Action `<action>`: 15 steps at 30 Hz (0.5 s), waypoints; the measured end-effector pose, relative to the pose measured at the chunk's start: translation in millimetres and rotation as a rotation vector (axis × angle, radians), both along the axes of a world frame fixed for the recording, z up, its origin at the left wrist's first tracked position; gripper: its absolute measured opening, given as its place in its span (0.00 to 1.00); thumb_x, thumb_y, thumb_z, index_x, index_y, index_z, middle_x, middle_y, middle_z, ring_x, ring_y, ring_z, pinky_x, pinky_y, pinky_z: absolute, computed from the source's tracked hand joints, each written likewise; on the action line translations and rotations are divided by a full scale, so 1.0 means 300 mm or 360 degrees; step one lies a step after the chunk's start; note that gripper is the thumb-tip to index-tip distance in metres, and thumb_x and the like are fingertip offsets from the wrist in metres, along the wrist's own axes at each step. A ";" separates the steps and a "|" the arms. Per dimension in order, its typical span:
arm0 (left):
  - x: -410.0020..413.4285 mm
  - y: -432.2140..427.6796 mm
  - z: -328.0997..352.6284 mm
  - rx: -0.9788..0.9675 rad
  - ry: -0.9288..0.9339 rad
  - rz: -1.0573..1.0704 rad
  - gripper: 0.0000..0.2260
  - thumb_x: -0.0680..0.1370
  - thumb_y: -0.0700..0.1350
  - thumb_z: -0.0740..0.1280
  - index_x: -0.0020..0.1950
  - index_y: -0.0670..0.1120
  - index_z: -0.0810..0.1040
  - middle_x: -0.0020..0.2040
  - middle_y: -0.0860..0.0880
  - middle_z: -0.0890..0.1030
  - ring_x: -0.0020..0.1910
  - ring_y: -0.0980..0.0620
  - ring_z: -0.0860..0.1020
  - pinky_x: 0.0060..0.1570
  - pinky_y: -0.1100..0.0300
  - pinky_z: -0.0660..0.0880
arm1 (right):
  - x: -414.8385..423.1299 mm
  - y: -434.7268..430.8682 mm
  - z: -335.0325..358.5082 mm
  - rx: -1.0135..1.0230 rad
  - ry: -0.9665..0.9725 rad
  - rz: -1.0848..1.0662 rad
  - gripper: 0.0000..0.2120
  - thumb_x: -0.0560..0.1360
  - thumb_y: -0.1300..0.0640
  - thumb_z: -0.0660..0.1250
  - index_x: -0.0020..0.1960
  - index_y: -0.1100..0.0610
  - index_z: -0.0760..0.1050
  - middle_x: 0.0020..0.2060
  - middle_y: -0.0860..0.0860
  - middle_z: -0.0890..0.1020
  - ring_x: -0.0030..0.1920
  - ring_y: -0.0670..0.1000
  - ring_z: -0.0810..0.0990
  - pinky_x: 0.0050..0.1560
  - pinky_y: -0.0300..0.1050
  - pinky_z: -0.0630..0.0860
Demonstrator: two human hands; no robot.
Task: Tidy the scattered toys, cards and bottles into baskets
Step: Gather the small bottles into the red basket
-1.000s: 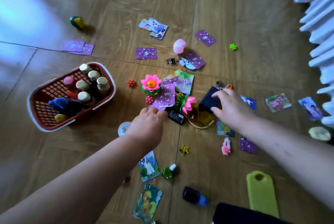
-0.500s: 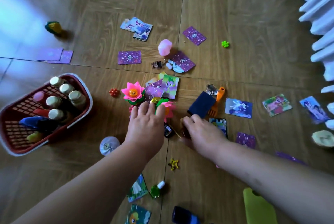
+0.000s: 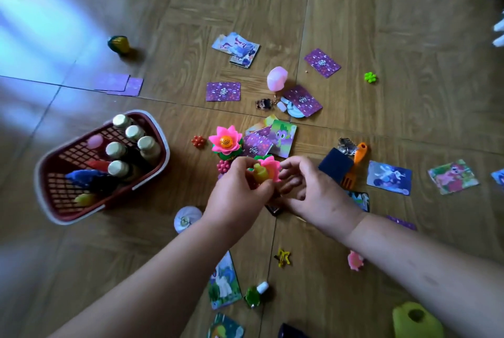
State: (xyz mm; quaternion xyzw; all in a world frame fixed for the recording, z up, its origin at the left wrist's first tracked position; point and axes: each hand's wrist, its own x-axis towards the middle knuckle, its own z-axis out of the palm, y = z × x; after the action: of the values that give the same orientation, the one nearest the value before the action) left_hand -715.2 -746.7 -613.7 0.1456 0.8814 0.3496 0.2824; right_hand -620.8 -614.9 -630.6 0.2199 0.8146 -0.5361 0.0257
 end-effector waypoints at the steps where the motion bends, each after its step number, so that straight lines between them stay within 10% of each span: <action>1: -0.006 -0.016 0.009 0.0020 0.0043 0.0027 0.16 0.72 0.53 0.72 0.58 0.57 0.73 0.45 0.58 0.79 0.45 0.56 0.80 0.49 0.53 0.79 | -0.001 -0.004 -0.004 0.0059 -0.0018 0.0035 0.24 0.68 0.54 0.76 0.60 0.49 0.70 0.49 0.44 0.78 0.47 0.40 0.78 0.46 0.33 0.76; 9: -0.192 -0.323 0.136 0.0063 0.0819 0.0455 0.13 0.75 0.48 0.70 0.58 0.47 0.76 0.53 0.53 0.76 0.52 0.52 0.75 0.54 0.62 0.68 | -0.053 -0.107 0.013 0.0676 0.0117 0.0463 0.09 0.75 0.57 0.68 0.56 0.52 0.75 0.52 0.45 0.75 0.50 0.44 0.75 0.49 0.32 0.69; 12: -0.295 -0.526 0.132 -0.0122 0.0920 0.0839 0.13 0.75 0.47 0.70 0.58 0.45 0.76 0.54 0.46 0.79 0.56 0.43 0.75 0.58 0.51 0.72 | -0.113 -0.191 0.021 0.0746 0.0280 0.0833 0.10 0.72 0.62 0.70 0.53 0.54 0.76 0.49 0.49 0.77 0.51 0.43 0.72 0.54 0.20 0.60; 15: -0.355 -0.671 0.114 -0.0442 0.0796 0.1073 0.14 0.76 0.50 0.69 0.58 0.46 0.76 0.54 0.41 0.79 0.59 0.38 0.73 0.55 0.49 0.71 | -0.172 -0.247 0.023 0.0744 0.0341 0.0949 0.10 0.73 0.61 0.70 0.53 0.53 0.76 0.49 0.47 0.77 0.50 0.44 0.75 0.54 0.29 0.67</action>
State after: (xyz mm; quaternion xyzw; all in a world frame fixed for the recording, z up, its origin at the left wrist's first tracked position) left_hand -821.7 -948.0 -579.5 -0.1094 0.9595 0.2544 -0.0527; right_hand -672.4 -688.9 -623.5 -0.0838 0.9409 -0.3250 0.0443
